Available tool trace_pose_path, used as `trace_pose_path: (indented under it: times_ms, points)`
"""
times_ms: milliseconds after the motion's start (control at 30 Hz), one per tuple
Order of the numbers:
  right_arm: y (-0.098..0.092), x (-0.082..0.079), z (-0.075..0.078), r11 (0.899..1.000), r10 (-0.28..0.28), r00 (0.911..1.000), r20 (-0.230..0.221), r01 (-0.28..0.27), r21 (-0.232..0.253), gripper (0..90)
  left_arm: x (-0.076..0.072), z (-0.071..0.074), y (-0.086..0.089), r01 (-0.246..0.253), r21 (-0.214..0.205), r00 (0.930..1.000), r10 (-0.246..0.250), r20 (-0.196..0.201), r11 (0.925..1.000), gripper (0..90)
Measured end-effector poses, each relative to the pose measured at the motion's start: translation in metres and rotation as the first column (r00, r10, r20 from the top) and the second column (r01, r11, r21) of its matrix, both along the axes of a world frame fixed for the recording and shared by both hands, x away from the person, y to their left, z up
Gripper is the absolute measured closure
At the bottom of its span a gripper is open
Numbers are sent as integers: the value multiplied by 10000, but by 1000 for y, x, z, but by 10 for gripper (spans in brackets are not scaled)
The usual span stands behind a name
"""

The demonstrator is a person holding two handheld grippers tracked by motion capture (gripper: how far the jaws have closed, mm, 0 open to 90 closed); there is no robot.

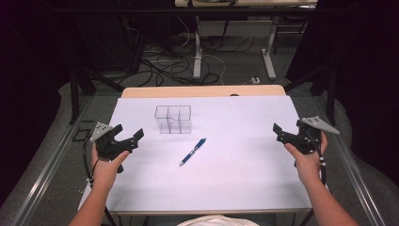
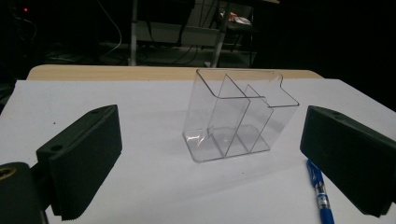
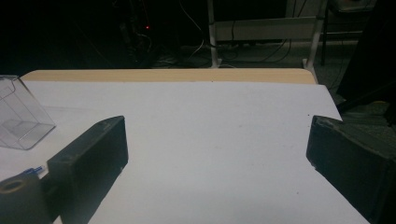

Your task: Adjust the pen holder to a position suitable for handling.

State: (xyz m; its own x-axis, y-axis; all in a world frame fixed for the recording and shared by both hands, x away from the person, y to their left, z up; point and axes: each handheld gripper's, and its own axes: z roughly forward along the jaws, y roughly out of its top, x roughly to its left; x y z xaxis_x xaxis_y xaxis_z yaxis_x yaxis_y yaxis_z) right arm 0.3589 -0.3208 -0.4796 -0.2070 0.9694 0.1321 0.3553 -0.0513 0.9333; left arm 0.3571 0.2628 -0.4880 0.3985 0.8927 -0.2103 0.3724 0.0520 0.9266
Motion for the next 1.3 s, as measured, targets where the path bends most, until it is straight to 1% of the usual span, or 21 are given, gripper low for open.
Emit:
trace_pose_path:
  times_ms: [100, 300, 467, 533, 567, 633, 667, 700, 733, 767, 800, 833, 933, 967, 1000, 1033, 1100, 1133, 1233, 1267, 1300]
  points:
    - [2, -1, -1, 9999, 39, 10000, 1, -39, -100, 59, 1, 2, -2, -66, -98, 10000, 66, -18, 9999, 69]
    - [8, -1, -2, 9989, 299, 9995, 59, -297, -369, 69, 4, 8, -5, -120, 43, 9999, 121, -67, 9999, 94]
    - [10, -1, -2, 9986, 368, 9993, 38, -367, -374, 90, 13, 17, -11, -186, 52, 9998, 187, -111, 9998, 157]
    - [10, -2, -2, 9987, 403, 9991, -142, -407, -318, 97, 14, 19, -13, -176, 68, 9998, 177, -118, 9998, 163]
    - [10, -1, -3, 9988, 427, 9991, -22, -427, -223, 108, 16, 20, -14, -176, 118, 9998, 177, -83, 9998, 167]
    - [10, -1, -3, 9988, 445, 9990, -52, -446, -218, 120, 20, 24, -16, -286, 105, 9995, 287, -92, 9995, 174]
    - [11, -1, -4, 9987, 475, 9988, -80, -477, -186, 143, 22, 25, -17, -343, 123, 9993, 345, -121, 9993, 217]
    - [11, -1, -4, 9987, 475, 9988, -80, -477, -186, 143, 24, 27, -18, -432, 139, 9990, 434, -125, 9990, 217]
    - [12, -2, -4, 9984, 527, 9986, -105, -529, -192, 147, 26, 29, -19, -520, 119, 9986, 521, -102, 9986, 285]
    - [13, -3, -4, 9984, 508, 9987, -73, -510, -263, 148, 28, 31, -20, -589, 105, 9982, 590, -131, 9982, 311]
    - [13, -3, -4, 9984, 508, 9987, -73, -510, -263, 148, 30, 33, -21, -594, 86, 9981, 596, -171, 9982, 311]
    - [14, -4, -4, 9983, 534, 9985, -91, -536, -211, 149, 33, 35, -23, -637, 86, 9977, 639, -213, 9979, 369]
    - [14, -4, -4, 9979, 609, 9981, -35, -609, -228, 150, 42, 40, -28, -609, 269, 9976, 617, -312, 9978, 454]
    - [14, -4, -4, 9975, 630, 9980, 2, -630, -313, 150, 48, 42, -31, -594, 423, 9969, 614, -488, 9973, 466]
    - [14, -4, -4, 9975, 630, 9980, 2, -630, -313, 150, 48, 42, -31, -594, 423, 9969, 614, -488, 9973, 481]
    - [14, -4, -5, 9977, 649, 9979, -31, -650, -207, 150, 55, 44, -34, -683, 505, 9954, 714, -633, 9964, 503]
    - [13, -4, -5, 9977, 638, 9979, -86, -639, -233, 150, 57, 45, -36, -802, 594, 9938, 845, -725, 9950, 517]
    - [13, -3, -6, 9978, 639, 9979, -117, -641, -193, 150, 64, 46, -37, -861, 710, 9914, 925, -922, 9938, 600]
    - [12, -3, -7, 9977, 647, 9979, -83, -649, -209, 150, 70, 46, -39, -1037, 939, 9883, 1132, -1021, 9902, 651]
    - [12, -4, -6, 9980, 611, 9980, -149, -614, -173, 151, 77, 44, -40, -1027, 914, 9856, 1138, -1252, 9905, 700]
    - [12, -4, -7, 9981, 594, 9981, -160, -596, -169, 151, 77, 44, -40, -1027, 914, 9856, 1138, -1252, 9905, 721]
